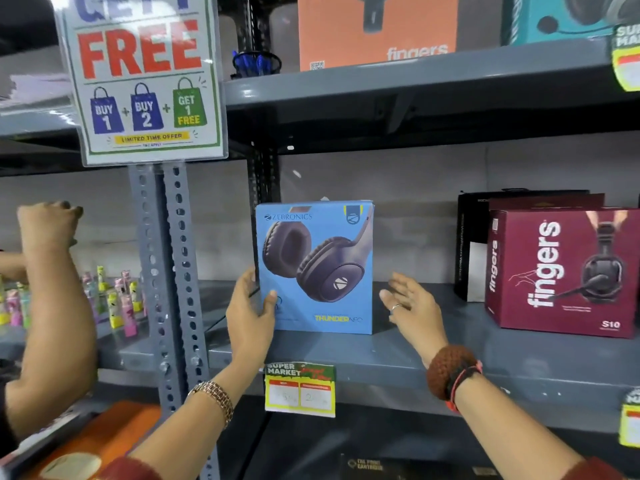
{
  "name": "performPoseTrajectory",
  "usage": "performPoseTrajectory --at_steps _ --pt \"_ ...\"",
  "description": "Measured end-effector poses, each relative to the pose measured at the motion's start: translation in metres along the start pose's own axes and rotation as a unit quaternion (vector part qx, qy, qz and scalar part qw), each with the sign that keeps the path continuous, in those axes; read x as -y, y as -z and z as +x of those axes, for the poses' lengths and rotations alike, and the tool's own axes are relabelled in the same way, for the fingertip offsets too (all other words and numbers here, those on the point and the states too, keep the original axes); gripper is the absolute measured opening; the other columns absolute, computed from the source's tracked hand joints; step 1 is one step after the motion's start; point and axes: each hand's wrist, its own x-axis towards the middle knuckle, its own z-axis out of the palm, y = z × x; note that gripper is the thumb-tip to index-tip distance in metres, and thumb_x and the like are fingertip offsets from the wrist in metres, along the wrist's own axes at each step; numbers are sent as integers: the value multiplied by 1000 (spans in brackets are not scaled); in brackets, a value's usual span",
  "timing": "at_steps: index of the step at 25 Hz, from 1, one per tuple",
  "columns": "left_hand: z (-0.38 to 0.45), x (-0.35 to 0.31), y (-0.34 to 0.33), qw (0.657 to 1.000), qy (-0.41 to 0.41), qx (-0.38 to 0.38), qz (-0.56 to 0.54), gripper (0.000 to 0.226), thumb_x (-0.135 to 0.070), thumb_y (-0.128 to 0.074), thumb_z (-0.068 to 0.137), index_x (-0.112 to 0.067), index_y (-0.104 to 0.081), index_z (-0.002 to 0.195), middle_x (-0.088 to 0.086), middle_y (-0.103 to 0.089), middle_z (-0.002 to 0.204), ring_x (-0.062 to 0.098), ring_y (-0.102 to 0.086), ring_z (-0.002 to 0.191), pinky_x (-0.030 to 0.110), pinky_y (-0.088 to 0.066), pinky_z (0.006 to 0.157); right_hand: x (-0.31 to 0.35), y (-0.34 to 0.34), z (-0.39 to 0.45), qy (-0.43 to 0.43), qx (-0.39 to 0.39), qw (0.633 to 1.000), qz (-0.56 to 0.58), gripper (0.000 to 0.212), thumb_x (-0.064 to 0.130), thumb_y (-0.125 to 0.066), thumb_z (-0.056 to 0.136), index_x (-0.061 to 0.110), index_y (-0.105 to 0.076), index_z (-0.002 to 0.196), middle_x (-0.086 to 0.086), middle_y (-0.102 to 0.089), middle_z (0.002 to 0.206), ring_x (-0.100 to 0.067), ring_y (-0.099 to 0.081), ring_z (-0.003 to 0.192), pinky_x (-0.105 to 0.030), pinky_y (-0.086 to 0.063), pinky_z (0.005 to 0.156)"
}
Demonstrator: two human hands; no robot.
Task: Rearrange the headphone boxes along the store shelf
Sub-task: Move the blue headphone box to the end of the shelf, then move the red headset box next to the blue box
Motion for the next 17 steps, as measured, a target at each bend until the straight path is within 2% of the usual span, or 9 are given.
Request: performPoseTrajectory --at_steps 4,7,9,12,14,17 --pt "-33 -17 -28 996 -83 -28 -13 47 -10 -57 89 -25 -42 130 -17 -43 131 -15 -39 117 24 -33 104 -6 69 -1 2 -30 999 -12 37 16 -63 85 19 -55 121 2 -62 122 -15 -57 114 -48 -46 101" --pt "-57 -33 -71 992 -114 -26 -36 45 -6 -56 88 -21 -45 129 -21 -45 125 -5 -44 118 20 -34 104 -10 138 1 9 -77 997 -22 33 10 -62 84 17 -58 117 -3 -64 121 -16 -59 111 -47 -45 102" --pt "-72 -46 -101 990 -129 -33 -48 43 -3 -55 87 -20 -47 126 -22 -46 121 -4 -48 113 10 -34 100 -14 182 5 13 -105 994 -27 29 8 -62 83 20 -59 110 -3 -65 117 -19 -60 110 -48 -45 101" --pt "-96 -67 -147 987 -147 -42 -53 41 -1 -54 87 -19 -48 123 -12 -49 120 -6 -45 112 5 -31 96 -21 239 13 28 -160 986 -32 30 5 -63 82 19 -58 109 -6 -65 117 -22 -59 109 -45 -44 103" --pt "-107 -79 -178 987 -151 -6 -44 40 -3 -54 86 -20 -47 122 -7 -48 120 -3 -45 111 11 -32 98 -25 271 18 39 -200 978 -44 35 6 -63 82 13 -56 116 -8 -63 121 -20 -57 110 -38 -42 104" --pt "-117 -90 -224 987 -67 143 -11 43 -16 -57 89 -25 -42 128 -3 -45 130 11 -46 118 28 -37 103 -36 300 28 38 -236 969 -68 41 9 -62 83 12 -51 123 -7 -58 128 -21 -53 117 -35 -39 101"
